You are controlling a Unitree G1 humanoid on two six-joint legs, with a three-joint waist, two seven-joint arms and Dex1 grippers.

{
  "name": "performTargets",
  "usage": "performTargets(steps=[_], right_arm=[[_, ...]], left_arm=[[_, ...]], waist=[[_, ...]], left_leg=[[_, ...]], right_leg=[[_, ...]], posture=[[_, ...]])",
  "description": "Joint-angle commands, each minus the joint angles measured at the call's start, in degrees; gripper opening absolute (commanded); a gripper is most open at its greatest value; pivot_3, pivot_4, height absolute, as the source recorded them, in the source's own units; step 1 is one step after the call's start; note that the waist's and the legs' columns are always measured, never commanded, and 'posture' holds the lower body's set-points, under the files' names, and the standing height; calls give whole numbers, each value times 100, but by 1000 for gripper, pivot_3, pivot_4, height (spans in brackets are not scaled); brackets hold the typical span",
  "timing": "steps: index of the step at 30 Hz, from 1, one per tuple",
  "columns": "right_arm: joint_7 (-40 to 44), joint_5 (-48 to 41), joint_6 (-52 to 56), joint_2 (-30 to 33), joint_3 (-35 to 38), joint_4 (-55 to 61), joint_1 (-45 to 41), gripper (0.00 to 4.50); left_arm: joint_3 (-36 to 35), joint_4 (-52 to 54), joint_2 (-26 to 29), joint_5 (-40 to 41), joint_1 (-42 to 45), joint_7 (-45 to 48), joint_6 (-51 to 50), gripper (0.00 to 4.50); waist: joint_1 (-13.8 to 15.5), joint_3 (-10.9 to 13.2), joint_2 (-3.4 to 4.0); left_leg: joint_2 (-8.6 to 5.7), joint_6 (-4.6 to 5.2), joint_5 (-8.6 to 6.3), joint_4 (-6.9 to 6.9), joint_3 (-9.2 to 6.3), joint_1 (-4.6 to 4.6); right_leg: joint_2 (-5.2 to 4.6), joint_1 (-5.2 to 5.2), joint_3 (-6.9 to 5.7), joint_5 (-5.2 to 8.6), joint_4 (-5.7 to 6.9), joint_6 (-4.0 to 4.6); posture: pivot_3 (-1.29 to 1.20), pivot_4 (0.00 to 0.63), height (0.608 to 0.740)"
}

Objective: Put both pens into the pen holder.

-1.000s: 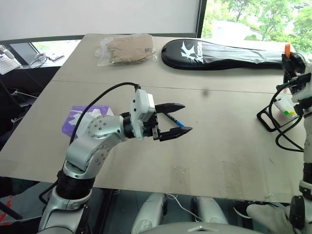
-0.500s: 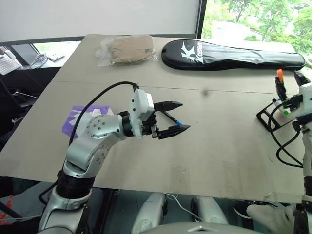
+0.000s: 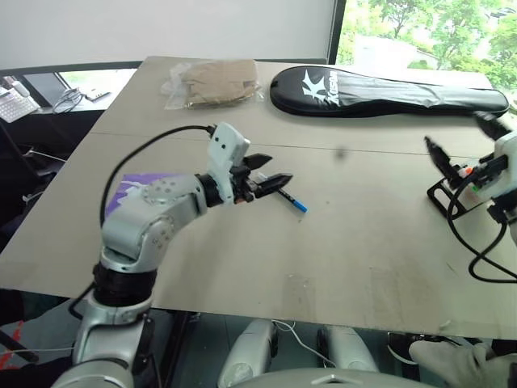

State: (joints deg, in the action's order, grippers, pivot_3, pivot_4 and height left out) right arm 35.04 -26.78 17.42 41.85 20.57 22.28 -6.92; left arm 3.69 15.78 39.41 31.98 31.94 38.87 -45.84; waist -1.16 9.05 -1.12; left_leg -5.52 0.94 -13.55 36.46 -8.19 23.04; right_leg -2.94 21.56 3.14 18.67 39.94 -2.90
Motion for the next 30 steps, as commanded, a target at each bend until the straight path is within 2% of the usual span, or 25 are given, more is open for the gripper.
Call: performTargets(steps=[1, 3, 5, 7, 9, 11, 14, 19, 22, 28, 30], right_arm=[[569, -970, 823, 358, 26, 772, 192, 4410], [714, -1172, 1051, 449, -30, 907, 312, 4410], [881, -1296, 1229, 518, -92, 1056, 564, 4410], [968, -1265, 1246, 558, -157, 1153, 728, 4410], [1067, -1350, 1312, 560, -15, 1460, 1214, 4410], [1119, -1402, 1305, 531, 166, 1708, 1605, 4410], [974, -1401, 1309, 401, 411, 2094, 2117, 4410], [655, -1265, 1266, 121, 504, 2597, 2749, 4410], [281, -1342, 1301, -169, 436, 2940, 2953, 4500], [-355, -1422, 1382, -693, 99, 3212, 3077, 4500], [-552, -1651, 1446, -849, -1, 3197, 2955, 4500]], left_arm=[[762, -1100, 634, -981, 408, 1550, 1352, 3549], [1216, -2044, 734, -1456, 833, 2250, 1952, 3549], [1755, -3298, 606, -2070, 1463, 3051, 2903, 3549], [2032, -4348, 331, -2454, 2014, 3451, 3441, 3549], [2474, -6071, -473, -3194, 2988, 3358, 4406, 3549], [2674, -7318, -1082, -3683, 3626, 3218, 5142, 3549], [2743, -8359, -1652, -4146, 4116, 3052, 5842, 3549], [2866, -9048, -2029, -4763, 4342, 3283, 6166, 3549], [2861, -9191, -2107, -5024, 4329, 3474, 6241, 2741], [2143, -9215, -2229, -4590, 4272, 4652, 5665, 10], [1925, -9193, -2209, -4467, 4220, 4869, 5454, 10]], waist=[[-23, 0, 2], [21, 0, 1], [69, 1, 0], [89, 2, -2], [163, 2, -3], [238, 7, -11], [168, 12, -20], [9, 10, -23], [8, 0, -20], [11, -7, -22], [-1, -7, -21]], left_leg=[[0, 0, 0, -3, 4, -3], [-1, 1, 0, 1, 2, -5], [-2, 1, 0, 3, -5, -4], [-5, 1, -1, 6, -19, 1], [-13, 2, -1, 22, -28, 25], [-24, 4, -2, 82, -76, 91], [-37, 21, -11, 96, -73, 109], [-33, 24, -14, 90, -63, 90], [-31, 39, -22, 91, -59, 66], [-33, 27, -15, 99, -60, 69], [-33, 26, -14, 100, -60, 69]], right_leg=[[0, -1, 5, 0, -2, 0], [-5, -8, -2, 0, -6, 0], [-5, -9, -11, 0, -7, 0], [-6, -11, -26, 0, -9, 0], [-13, -3, -38, 0, -10, -1], [-9, 23, -85, -1, -7, -5], [-28, 24, -82, -5, -13, -22], [-25, 21, -71, -3, 1, -27], [-20, 6, -66, -3, 12, -28], [-19, 5, -69, -3, 12, -28], [-19, 6, -68, -3, 12, -28]], posture=[[0, 150, 740], [0, 150, 740], [0, 150, 740], [0, 150, 740], [0, 150, 740], [0, 150, 740], [0, 150, 740], [0, 150, 740], [0, 150, 740], [0, 150, 740], [0, 150, 740]])
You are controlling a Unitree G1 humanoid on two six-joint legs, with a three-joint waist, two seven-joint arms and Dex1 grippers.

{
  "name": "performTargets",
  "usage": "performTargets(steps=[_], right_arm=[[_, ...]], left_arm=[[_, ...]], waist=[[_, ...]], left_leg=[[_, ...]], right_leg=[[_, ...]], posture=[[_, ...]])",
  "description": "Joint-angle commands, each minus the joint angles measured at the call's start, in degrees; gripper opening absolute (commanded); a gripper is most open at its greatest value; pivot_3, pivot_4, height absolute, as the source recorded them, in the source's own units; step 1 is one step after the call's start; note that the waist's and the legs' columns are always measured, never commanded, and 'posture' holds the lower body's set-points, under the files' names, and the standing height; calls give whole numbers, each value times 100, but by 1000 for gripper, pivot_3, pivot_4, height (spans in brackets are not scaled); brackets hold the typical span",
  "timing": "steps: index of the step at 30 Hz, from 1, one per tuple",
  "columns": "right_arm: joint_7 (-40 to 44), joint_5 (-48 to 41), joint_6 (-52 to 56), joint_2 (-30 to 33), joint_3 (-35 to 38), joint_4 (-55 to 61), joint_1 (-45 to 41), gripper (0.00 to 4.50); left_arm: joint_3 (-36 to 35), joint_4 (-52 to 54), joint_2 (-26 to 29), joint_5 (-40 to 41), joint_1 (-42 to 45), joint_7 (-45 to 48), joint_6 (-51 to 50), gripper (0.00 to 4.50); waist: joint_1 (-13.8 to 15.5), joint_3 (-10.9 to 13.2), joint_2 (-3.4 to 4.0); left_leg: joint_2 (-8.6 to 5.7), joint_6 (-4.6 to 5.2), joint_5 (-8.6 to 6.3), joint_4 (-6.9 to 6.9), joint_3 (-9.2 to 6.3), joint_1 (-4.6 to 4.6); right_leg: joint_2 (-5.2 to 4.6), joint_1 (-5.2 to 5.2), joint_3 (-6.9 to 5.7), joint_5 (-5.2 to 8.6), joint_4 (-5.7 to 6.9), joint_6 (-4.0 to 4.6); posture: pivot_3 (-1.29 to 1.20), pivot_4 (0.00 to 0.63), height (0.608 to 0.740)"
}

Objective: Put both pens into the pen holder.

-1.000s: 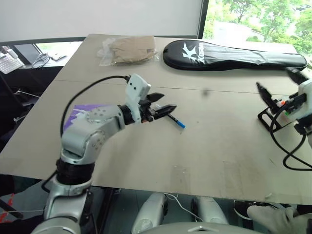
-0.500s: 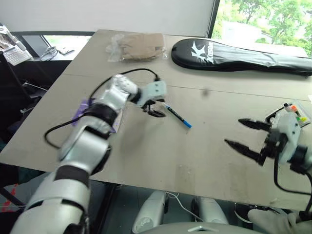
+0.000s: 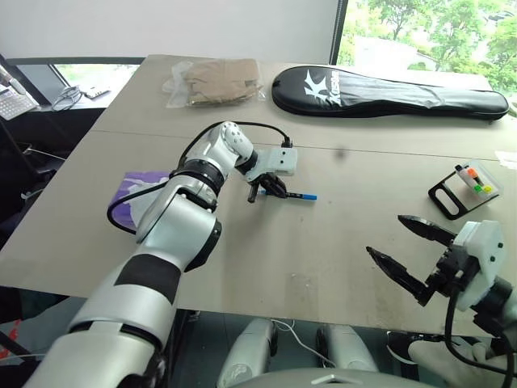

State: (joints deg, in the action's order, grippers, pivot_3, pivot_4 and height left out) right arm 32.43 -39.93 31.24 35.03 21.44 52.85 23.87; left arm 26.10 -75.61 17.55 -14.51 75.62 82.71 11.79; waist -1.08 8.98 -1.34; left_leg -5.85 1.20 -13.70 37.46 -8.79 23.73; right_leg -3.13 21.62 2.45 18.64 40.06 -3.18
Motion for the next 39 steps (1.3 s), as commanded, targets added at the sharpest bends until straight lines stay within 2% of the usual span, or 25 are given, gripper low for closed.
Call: performTargets(steps=[1, 4, 6, 9, 13, 17, 20, 23, 26, 28, 34, 36, 39], right_arm=[[-387, -418, 87, -224, -117, 133, -193, 4500], [-716, -847, 333, -340, -273, 31, -533, 4500], [-1141, -1575, 652, -468, -453, -141, -858, 4500], [-1657, -2473, 987, -587, -727, -416, -1365, 4500], [-2327, -2934, 1243, -947, -1185, -1161, -2447, 4500], [-2570, -3288, 1295, -1131, -1281, -1497, -3048, 4500], [-2391, -3350, 1448, -941, -1365, -1574, -3205, 4500], [-2393, -3309, 1372, -906, -1333, -1624, -3230, 3735], [-2487, -3355, 1256, -966, -1228, -1636, -3264, 2398], [-2504, -3445, 1233, -947, -1167, -1623, -3261, 2144], [-2521, -3590, 1198, -855, -1091, -1480, -3152, 2032], [-2476, -3884, 1233, -846, -1087, -1515, -3125, 2019], [-2490, -4002, 1199, -781, -1032, -1458, -3091, 3482]], left_arm=[[-435, -27, -14, 251, -174, 518, -357, 10], [-1069, 203, 3, 775, -213, 705, -612, 10], [-1521, 799, 17, 1442, -274, 908, -1161, 10], [-1849, 2601, 37, 1963, -905, 810, -2018, 10], [-1825, 6118, 5, 2466, -2489, -81, -3376, 10], [-1650, 7680, -120, 2700, -3128, -810, -4232, 10], [-1581, 8087, -296, 2792, -3281, -1353, -4510, 10], [-1504, 8478, -405, 2963, -3344, -1667, -4803, 0], [-1408, 8682, -363, 3087, -3418, -1827, -4908, 0], [-1363, 8722, -316, 3161, -3443, -1894, -4917, 0], [-1293, 8657, -227, 3325, -3431, -1975, -4872, 0], [-1284, 8624, -224, 3383, -3410, -1989, -4853, 0], [-1291, 8535, -172, 3455, -3380, -1975, -4780, 0]], waist=[[-17, 0, 0], [-49, 0, 0], [-79, 1, -1], [-112, 2, 0], [-216, -5, 9], [-141, -5, 10], [-98, -13, 21], [-86, -13, 22], [-132, -13, 23], [-129, -14, 25], [-111, -14, 25], [-107, -14, 25], [-102, -14, 25]], left_leg=[[1, 0, 0, 0, 0, 0], [2, -1, 1, 0, -3, -1], [2, -1, 1, 0, -4, 0], [4, -2, 1, 3, -11, 11], [7, -4, 2, -9, -9, 5], [7, -7, 4, -5, -22, 9], [6, -8, 5, -4, -21, 3], [3, -8, 4, 0, -17, 4], [6, -8, 4, -4, -14, 3], [7, -8, 5, -6, -13, -1], [5, -8, 5, -2, -11, 0], [5, -8, 4, -3, -13, 1], [5, -8, 5, -3, -13, -1]], right_leg=[[1, 1, 0, 0, 1, 0], [1, 4, 0, 0, 6, 1], [0, 4, -1, 0, 4, 1], [-4, 9, -4, 0, 4, 1], [-5, 9, 22, -1, -7, 2], [-2, 15, 19, -2, 3, 4], [-1, 7, 16, -2, 1, 4], [-3, 3, 6, -2, -5, 3], [1, 10, 5, -2, 2, 3], [2, 8, 4, -2, 4, 3], [-1, 5, 4, -2, -1, 3], [-1, 5, 3, -2, -2, 3], [-1, 3, 4, -2, -1, 3]], posture=[[0, 150, 740], [0, 150, 740], [0, 150, 740], [0, 150, 740], [0, 150, 740], [0, 150, 740], [0, 150, 740], [0, 150, 740], [0, 150, 740], [0, 150, 740], [0, 150, 740], [0, 150, 740], [0, 150, 740]])
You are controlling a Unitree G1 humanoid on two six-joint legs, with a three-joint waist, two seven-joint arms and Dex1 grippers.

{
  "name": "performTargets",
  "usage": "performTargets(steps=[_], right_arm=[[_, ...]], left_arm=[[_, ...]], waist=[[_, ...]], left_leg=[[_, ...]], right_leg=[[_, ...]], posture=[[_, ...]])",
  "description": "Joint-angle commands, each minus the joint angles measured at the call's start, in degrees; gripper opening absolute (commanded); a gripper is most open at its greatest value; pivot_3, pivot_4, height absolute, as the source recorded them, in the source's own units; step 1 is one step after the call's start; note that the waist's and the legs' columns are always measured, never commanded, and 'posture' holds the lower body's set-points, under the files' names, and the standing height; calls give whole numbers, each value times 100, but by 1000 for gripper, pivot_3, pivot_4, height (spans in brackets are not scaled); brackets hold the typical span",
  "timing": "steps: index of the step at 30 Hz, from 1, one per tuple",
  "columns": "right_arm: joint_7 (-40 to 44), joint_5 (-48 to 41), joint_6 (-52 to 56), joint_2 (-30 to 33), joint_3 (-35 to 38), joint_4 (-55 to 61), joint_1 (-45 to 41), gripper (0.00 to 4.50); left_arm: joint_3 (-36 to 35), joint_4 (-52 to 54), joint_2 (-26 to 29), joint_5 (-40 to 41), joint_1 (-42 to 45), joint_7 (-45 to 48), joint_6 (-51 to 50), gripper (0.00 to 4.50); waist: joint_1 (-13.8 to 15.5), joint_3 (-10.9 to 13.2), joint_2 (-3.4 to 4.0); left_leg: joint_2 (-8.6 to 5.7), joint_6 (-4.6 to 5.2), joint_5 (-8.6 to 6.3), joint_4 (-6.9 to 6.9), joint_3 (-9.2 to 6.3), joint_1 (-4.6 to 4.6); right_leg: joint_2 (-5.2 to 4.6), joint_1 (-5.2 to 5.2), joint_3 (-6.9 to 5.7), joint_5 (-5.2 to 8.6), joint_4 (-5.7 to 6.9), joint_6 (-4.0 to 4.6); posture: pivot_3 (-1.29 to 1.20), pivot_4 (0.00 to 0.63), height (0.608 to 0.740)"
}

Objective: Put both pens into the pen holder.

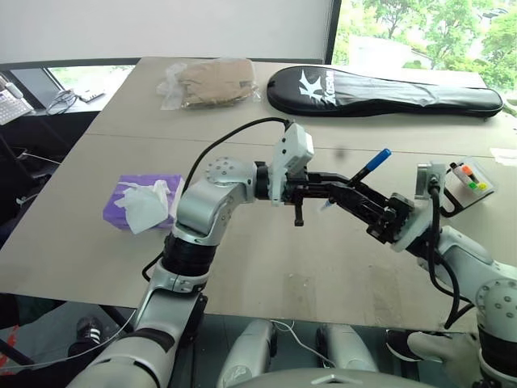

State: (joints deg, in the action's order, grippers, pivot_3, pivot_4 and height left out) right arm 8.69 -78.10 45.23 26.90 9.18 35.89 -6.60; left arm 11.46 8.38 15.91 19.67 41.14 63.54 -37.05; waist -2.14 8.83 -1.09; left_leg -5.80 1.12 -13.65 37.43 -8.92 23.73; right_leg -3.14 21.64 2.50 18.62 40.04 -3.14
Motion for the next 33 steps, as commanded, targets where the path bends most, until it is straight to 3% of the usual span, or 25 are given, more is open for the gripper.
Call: performTargets(steps=[1, 8, 11, 17, 18, 20, 24, 28, 33], right_arm=[[-192, -173, -230, 55, 230, 240, -36, 3855], [-487, -372, -362, 98, 341, 93, -184, 3855], [-579, -328, -427, 61, 313, 67, -171, 3111], [-613, -397, -457, 125, 370, 124, -141, 412], [-619, -402, -464, 133, 372, 133, -128, 129], [-640, -322, -511, 146, 404, 161, -127, 111], [-610, 275, -759, 295, 645, 251, -165, 111], [-474, 1325, -1065, 941, 1182, 263, -217, 110], [-244, 2485, -1002, 2167, 1865, -87, -252, 110]], left_arm=[[176, 110, 14, 66, 76, -60, 128, 0], [214, 89, 68, 171, 79, -114, 193, 0], [242, 106, 88, 193, 66, -141, 204, 0], [315, 177, 107, 204, -27, -199, 207, 0], [321, 181, 106, 210, -33, -214, 206, 0], [257, 151, 43, 363, -36, -214, 109, 0], [19, 178, -96, 697, 124, -454, -351, 1497], [-239, 69, -167, 818, 240, -807, -454, 3269], [-189, 398, 40, 921, -56, -853, -500, 3283]], waist=[[3, 0, 0], [-7, 0, 1], [-3, 0, 1], [-4, 0, 1], [-3, 0, 1], [-4, 0, 1], [0, 0, 1], [17, 0, 1], [2, -1, 3]], left_leg=[[-1, 0, 0, 0, 2, 1], [1, 0, 0, -2, 3, 0], [1, 0, 0, -2, 3, 1], [1, 0, 0, -2, 3, 1], [1, 0, 0, -2, 3, 1], [1, 0, 0, -2, 3, 1], [0, 0, 0, -1, 3, 1], [-1, 0, 0, 0, 4, 3], [0, 0, 0, -5, 20, -1]], right_leg=[[-1, 0, 1, 0, 0, 0], [1, 1, 1, 0, 0, 0], [0, 1, 1, 0, -2, 0], [1, 2, 1, 0, -1, 0], [1, 1, 1, 0, -1, 0], [1, 2, 1, 0, -2, 0], [0, 1, 1, 0, -2, 0], [0, 1, -1, 0, -2, -1], [2, 2, 10, 0, 0, 0]], posture=[[0, 150, 740], [0, 150, 740], [0, 150, 740], [0, 150, 740], [0, 150, 740], [0, 150, 740], [0, 150, 740], [0, 150, 740], [0, 150, 740]])
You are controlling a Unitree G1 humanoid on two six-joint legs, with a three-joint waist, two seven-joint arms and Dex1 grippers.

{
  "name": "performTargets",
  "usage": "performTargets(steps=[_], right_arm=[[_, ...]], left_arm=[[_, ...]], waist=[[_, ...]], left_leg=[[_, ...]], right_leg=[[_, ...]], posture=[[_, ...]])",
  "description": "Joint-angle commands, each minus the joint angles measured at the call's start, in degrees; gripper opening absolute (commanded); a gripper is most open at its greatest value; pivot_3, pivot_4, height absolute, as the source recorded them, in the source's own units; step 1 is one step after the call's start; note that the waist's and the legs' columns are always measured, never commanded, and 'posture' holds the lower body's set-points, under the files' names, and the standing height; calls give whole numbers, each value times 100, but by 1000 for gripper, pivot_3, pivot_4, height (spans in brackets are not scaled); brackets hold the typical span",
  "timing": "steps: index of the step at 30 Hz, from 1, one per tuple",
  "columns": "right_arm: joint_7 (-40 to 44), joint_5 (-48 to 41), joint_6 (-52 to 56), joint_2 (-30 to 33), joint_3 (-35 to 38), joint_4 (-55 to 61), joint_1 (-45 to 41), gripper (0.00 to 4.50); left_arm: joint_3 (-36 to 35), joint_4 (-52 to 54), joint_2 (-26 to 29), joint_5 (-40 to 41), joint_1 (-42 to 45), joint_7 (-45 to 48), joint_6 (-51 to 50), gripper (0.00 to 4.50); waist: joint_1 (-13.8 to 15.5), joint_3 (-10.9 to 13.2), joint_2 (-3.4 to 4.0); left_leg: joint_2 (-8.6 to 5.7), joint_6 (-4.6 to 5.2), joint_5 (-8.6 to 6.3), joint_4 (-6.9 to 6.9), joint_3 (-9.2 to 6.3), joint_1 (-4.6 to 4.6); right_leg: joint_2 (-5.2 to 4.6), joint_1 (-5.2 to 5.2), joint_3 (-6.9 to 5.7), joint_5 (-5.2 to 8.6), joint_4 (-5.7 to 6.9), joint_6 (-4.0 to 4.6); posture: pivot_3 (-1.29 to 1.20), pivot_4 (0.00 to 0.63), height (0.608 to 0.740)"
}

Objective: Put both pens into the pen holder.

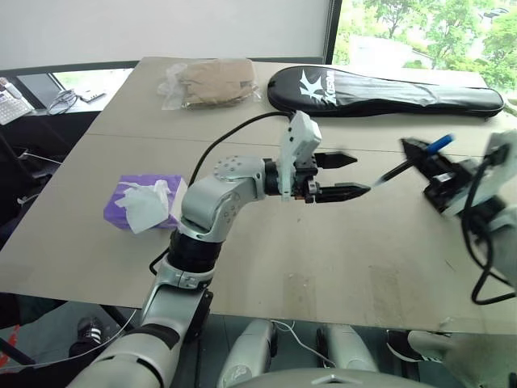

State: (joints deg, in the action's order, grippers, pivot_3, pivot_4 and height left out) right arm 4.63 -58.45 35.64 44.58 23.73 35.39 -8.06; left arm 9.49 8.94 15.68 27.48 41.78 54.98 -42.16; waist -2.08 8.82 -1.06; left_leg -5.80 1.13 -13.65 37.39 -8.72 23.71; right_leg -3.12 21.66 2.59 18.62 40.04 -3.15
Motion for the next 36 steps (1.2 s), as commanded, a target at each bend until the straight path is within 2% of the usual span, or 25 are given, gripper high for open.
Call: performTargets(steps=[1, 4, 13, 24, 25, 27, 31, 33, 36], right_arm=[[271, 781, -52, 629, 438, -130, -95, 110], [476, 1463, -210, 945, 321, -390, -107, 110], [710, 2881, -665, 706, -147, -1039, -298, 110], [1035, 3696, -907, 153, -570, -1588, -564, 110], [1094, 3752, -932, 131, -577, -1583, -549, 1117], [1185, 3889, -956, 131, -607, -1561, -499, 1798], [1196, 4190, -1016, 115, -558, -1460, -418, 3628], [1216, 4143, -1063, 26, -442, -1284, -441, 4341], [1326, 3783, -1002, -184, -313, -942, -579, 4459]], left_arm=[[42, 366, 64, 124, -151, -24, 46, 3283], [142, 354, -7, 34, -158, -154, 166, 3283], [313, 450, -72, -56, -293, -477, 298, 3283], [370, 502, 45, -136, -327, -603, 441, 3283], [372, 511, 52, -132, -334, -611, 442, 3283], [375, 520, 70, -130, -345, -625, 449, 3283], [367, 534, 87, -117, -351, -633, 497, 3283], [305, 590, 38, 29, -355, -614, 460, 3283], [268, 633, 32, 185, -362, -563, 379, 3283]], waist=[[-2, 0, 0], [20, 0, -1], [27, 0, -1], [26, 0, 0], [25, 0, 0], [21, 0, 0], [29, 0, 0], [27, 0, 0], [17, 0, 0]], left_leg=[[2, 0, 0, -1, 0, 0], [2, 0, 0, 3, 0, 0], [3, 1, 0, 3, 12, 0], [4, 1, 0, 2, 13, -1], [3, 1, 0, 2, 14, -1], [3, 1, 0, 2, 15, -1], [3, 0, 0, 2, 13, -1], [3, 0, 0, 2, 15, -1], [4, 0, 0, 1, 14, -1]], right_leg=[[1, -1, -1, 0, -1, 0], [1, -2, -3, 0, 0, 0], [0, -3, 6, 0, 0, 0], [0, -1, 8, 0, 0, 0], [0, 0, 9, 0, 1, 0], [0, 1, 10, 0, 1, 0], [0, 1, 8, -1, 1, 0], [0, 1, 10, -1, 1, 0], [0, 3, 10, 0, 1, 0]], posture=[[0, 150, 740], [0, 150, 740], [0, 150, 740], [0, 150, 740], [0, 150, 740], [0, 150, 740], [0, 150, 740], [0, 150, 740], [0, 150, 740]])
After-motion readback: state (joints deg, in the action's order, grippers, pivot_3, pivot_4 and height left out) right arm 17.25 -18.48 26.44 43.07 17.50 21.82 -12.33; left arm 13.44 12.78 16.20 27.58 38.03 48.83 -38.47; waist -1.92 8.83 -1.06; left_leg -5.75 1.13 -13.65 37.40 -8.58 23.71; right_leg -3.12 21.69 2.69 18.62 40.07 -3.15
